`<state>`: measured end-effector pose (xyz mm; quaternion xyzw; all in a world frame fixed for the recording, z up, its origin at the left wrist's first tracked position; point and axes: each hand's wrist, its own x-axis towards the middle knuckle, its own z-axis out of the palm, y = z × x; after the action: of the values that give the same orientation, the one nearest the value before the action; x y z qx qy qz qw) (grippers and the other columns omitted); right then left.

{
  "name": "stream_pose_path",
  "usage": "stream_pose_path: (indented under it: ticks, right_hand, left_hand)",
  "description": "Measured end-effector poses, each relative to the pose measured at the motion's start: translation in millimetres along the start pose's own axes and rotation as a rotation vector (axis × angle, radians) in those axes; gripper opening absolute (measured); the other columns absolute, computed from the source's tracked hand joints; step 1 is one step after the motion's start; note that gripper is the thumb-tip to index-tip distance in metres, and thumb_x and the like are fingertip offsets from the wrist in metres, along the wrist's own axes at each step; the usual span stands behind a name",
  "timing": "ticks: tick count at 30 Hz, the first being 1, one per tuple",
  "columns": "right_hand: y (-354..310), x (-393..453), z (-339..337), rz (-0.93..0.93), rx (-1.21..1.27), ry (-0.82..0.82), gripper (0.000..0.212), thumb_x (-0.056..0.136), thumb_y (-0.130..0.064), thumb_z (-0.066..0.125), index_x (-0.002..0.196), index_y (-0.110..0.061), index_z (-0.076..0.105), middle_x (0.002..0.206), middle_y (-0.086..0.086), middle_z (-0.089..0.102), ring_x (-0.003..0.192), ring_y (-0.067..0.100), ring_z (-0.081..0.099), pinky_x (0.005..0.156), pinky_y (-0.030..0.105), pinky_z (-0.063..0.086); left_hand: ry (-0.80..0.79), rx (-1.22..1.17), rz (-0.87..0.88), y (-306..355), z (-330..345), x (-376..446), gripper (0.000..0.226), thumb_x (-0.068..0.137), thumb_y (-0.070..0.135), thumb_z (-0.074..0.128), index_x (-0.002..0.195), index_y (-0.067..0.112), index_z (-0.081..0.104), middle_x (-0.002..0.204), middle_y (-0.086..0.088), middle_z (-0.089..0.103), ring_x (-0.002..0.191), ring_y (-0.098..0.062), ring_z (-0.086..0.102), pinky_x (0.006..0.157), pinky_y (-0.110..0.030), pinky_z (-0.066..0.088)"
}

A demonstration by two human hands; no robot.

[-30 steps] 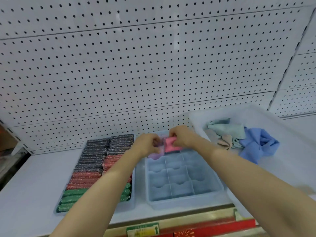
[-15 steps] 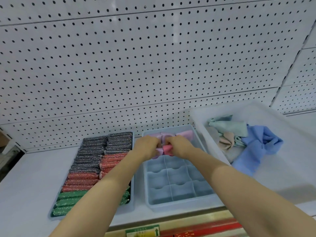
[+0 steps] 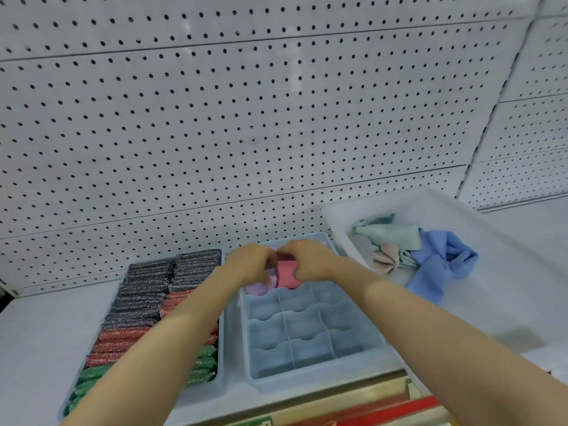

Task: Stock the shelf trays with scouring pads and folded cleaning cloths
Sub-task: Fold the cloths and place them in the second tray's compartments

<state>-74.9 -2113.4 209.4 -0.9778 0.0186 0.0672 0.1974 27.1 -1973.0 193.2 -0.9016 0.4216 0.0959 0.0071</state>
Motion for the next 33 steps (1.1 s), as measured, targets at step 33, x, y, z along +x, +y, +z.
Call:
stream_pose_path:
  ticks: [33]
  right_hand:
    - [106, -129, -97, 0.392, -0.227, 0.513, 0.053, 0.093, -0.024, 0.054, 0.144, -0.020, 0.039, 0.145, 0.004, 0.047, 0.127, 0.023, 0.048, 0.101, 0.032, 0.036]
  left_hand:
    - [-0.031, 0.114, 0.461, 203, -55, 38, 0.025, 0.082, 0.030, 0.068, 0.106, 0.026, 0.068, 0.101, 0.004, 0.067, 0.090, -0.016, 0.058, 0.070, -0.028, 0.045]
